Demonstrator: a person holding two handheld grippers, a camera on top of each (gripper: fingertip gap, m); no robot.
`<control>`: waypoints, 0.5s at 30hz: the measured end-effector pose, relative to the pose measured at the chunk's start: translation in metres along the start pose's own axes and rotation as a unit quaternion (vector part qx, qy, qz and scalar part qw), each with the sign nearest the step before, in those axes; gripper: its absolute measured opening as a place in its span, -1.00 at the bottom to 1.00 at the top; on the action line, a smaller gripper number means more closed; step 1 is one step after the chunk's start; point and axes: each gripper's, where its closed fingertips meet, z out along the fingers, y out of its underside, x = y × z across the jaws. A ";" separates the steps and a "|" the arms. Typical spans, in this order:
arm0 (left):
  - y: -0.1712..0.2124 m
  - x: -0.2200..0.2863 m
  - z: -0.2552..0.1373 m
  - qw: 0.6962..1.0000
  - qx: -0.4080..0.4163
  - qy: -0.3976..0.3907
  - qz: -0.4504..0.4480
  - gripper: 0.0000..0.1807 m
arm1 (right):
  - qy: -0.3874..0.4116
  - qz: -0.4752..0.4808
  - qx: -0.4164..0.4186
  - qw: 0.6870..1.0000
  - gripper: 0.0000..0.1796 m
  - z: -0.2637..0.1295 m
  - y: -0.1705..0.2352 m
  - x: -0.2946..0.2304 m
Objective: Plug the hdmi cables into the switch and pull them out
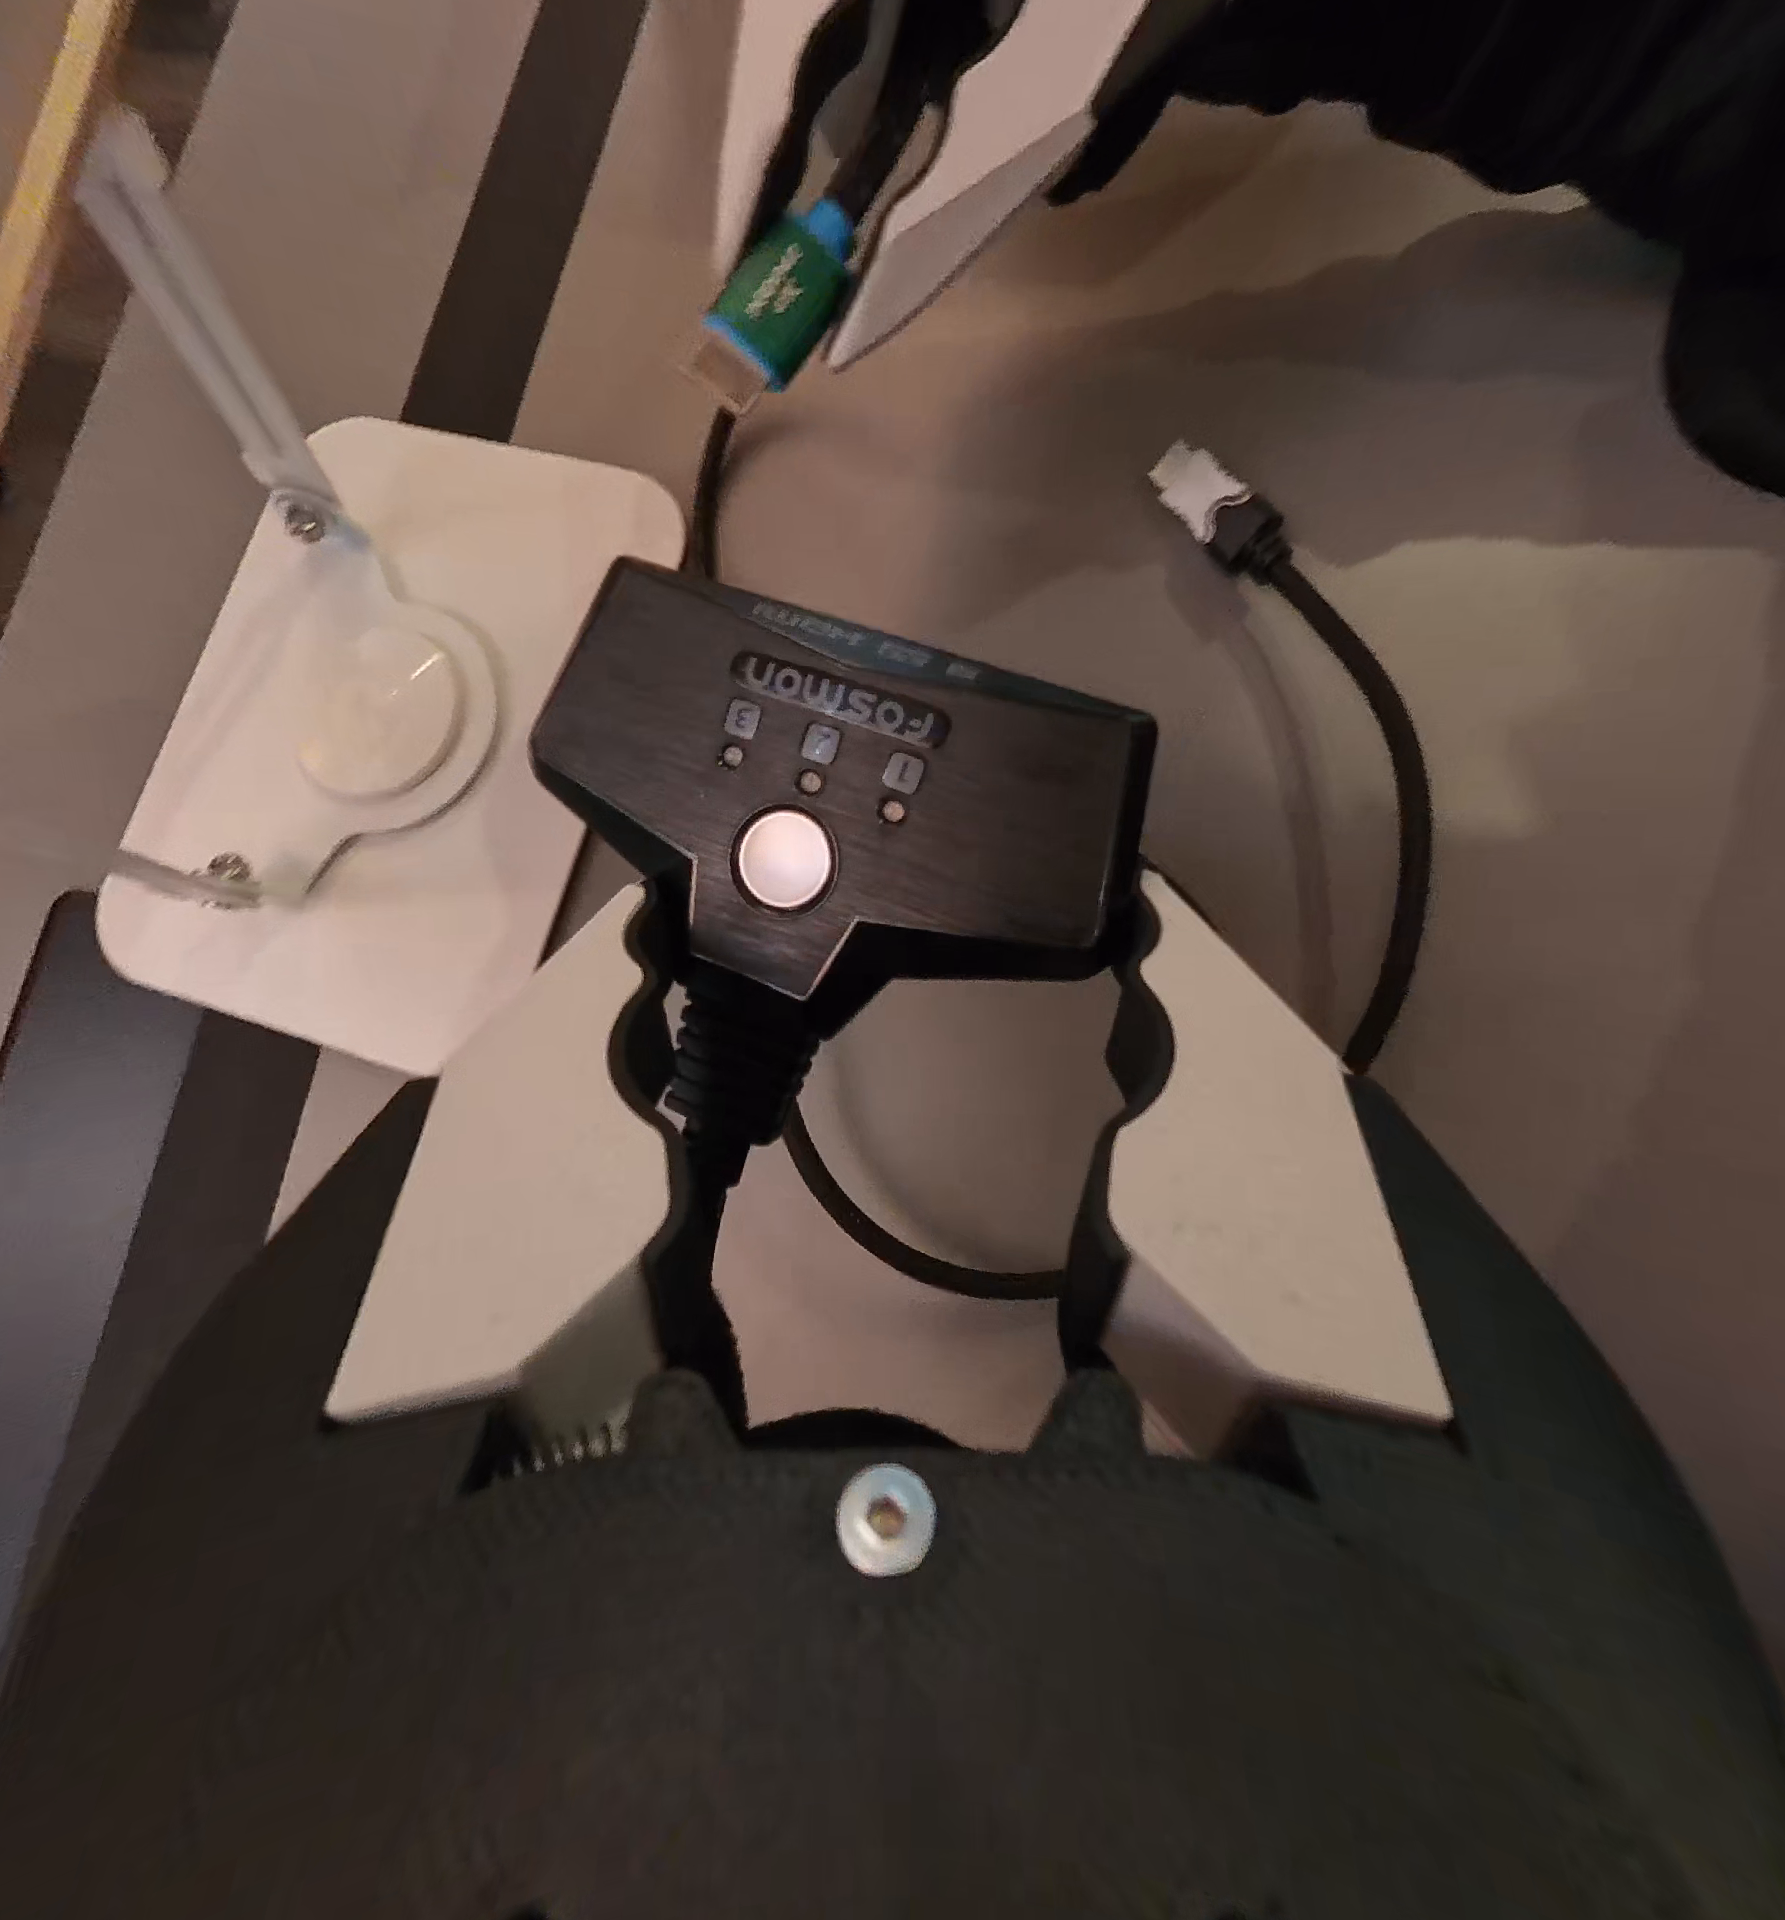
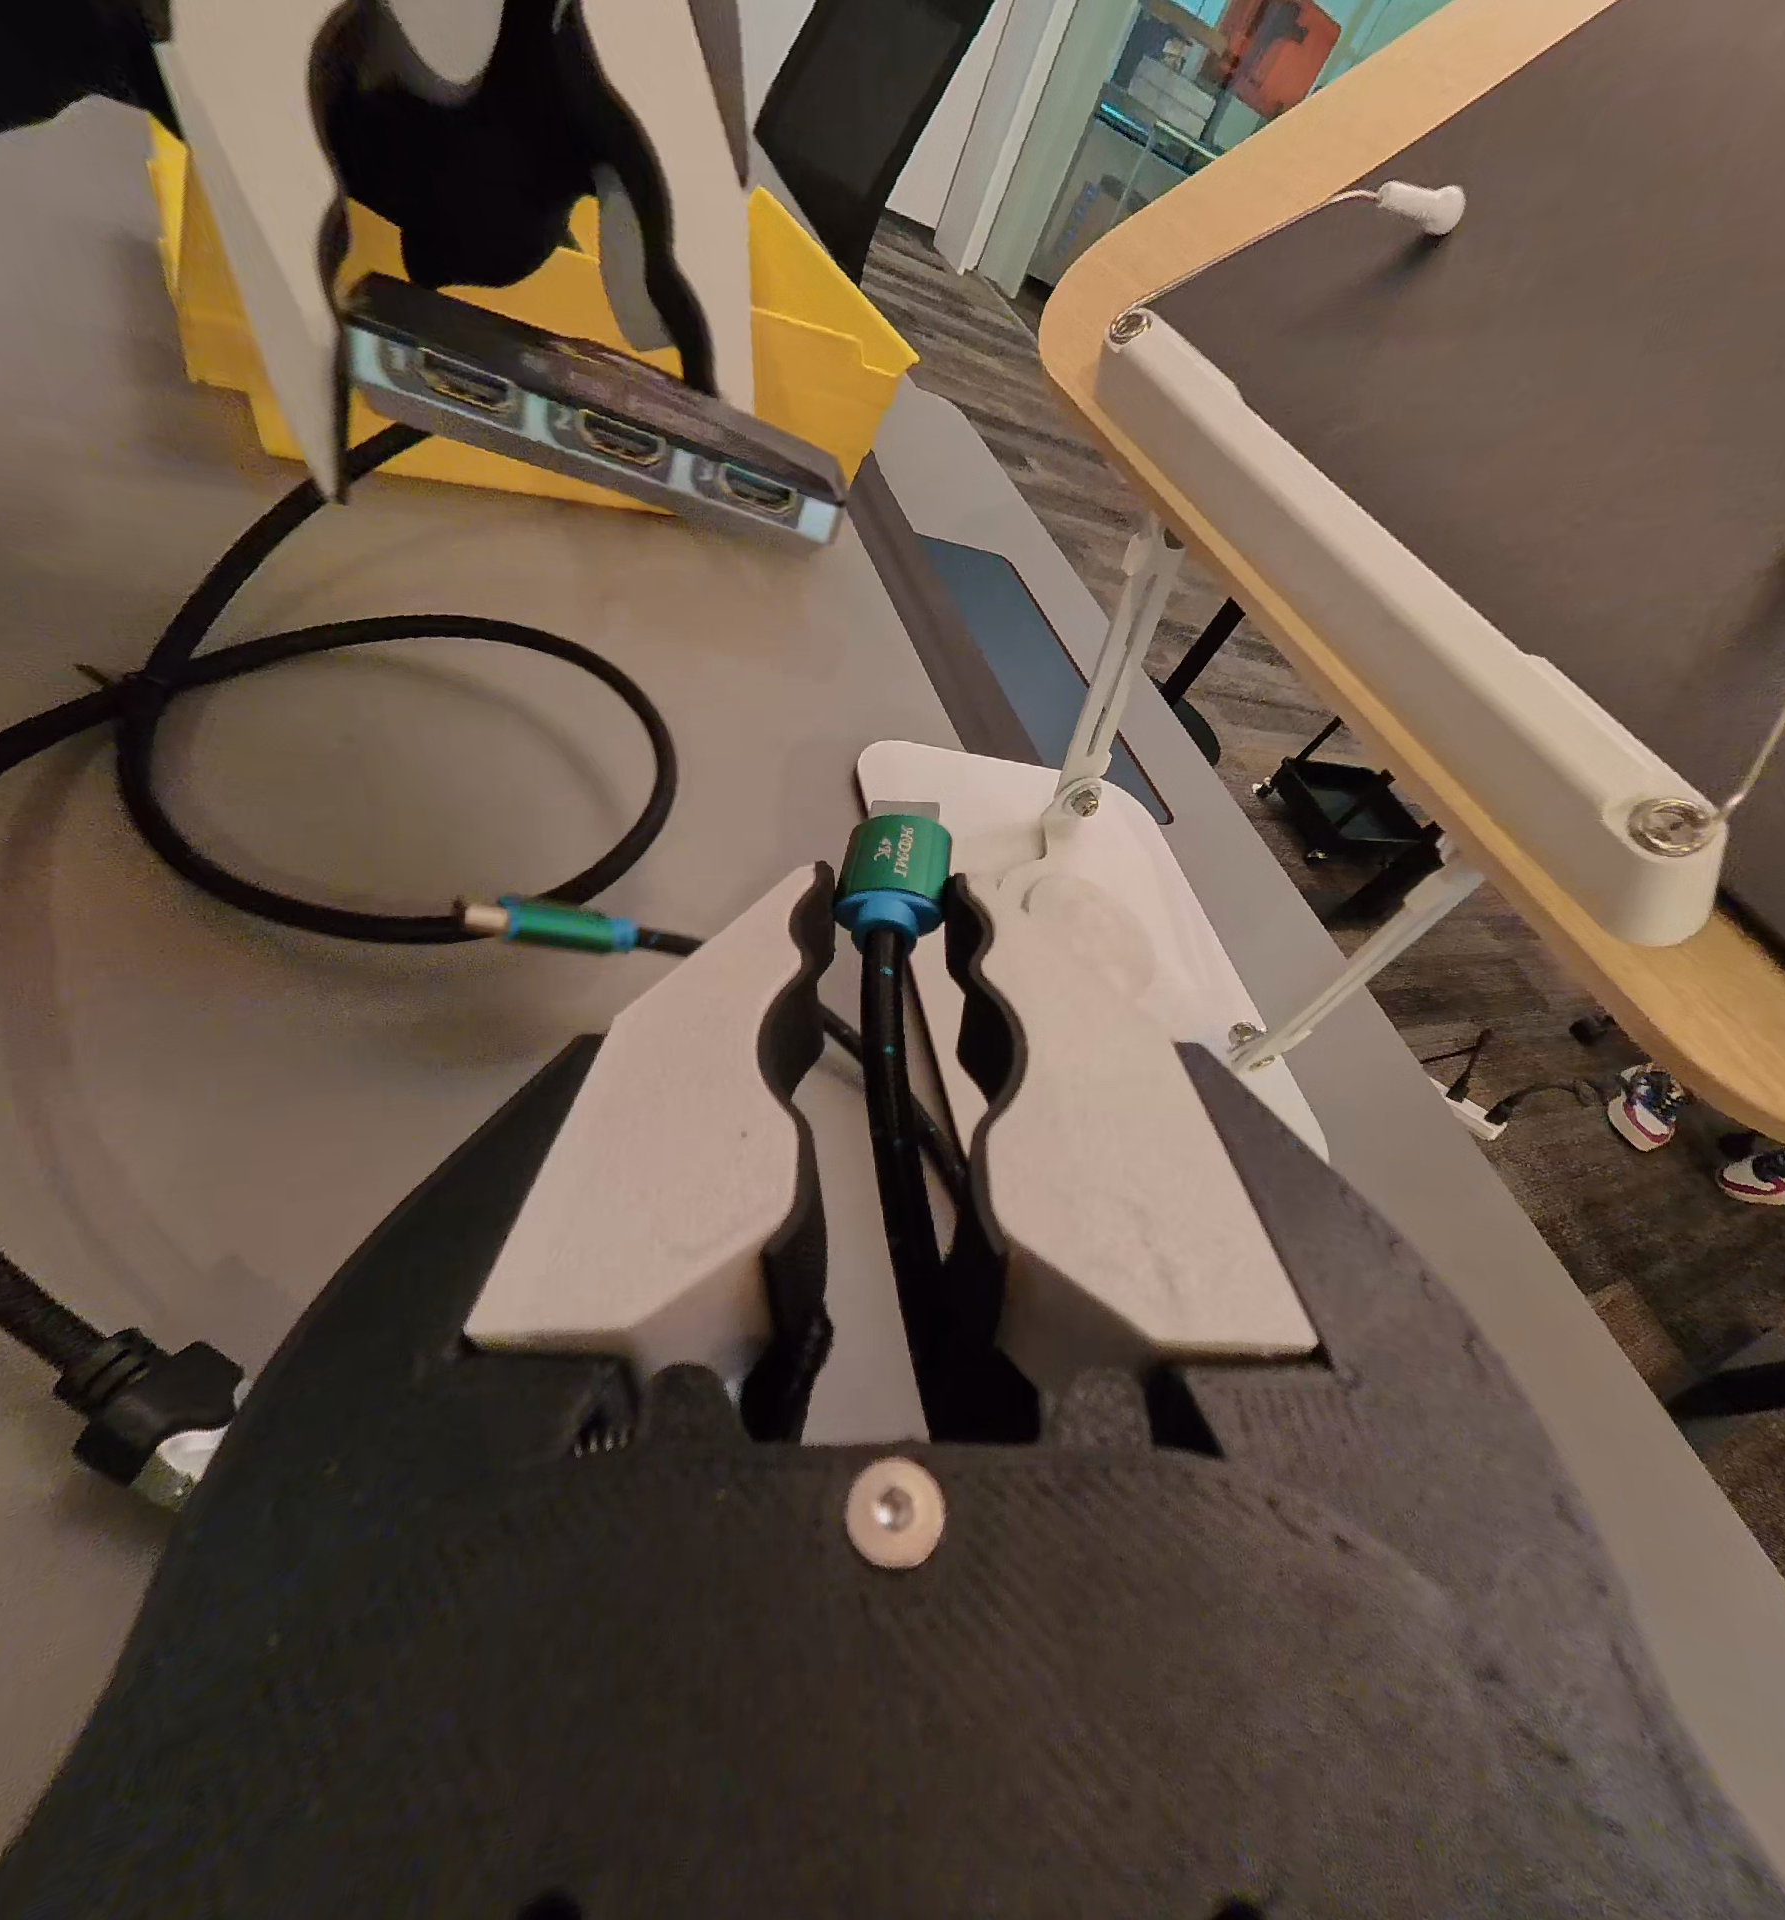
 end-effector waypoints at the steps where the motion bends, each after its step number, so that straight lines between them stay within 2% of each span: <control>1: 0.002 -0.003 0.000 1.000 -0.004 -0.006 -0.002 -0.08 | -0.003 0.000 0.000 1.000 -0.79 0.001 0.000 -0.001; 15: 0.001 -0.033 0.028 0.993 -0.036 -0.108 0.026 -0.07 | -0.091 0.028 0.039 0.995 -0.79 0.008 -0.022 -0.034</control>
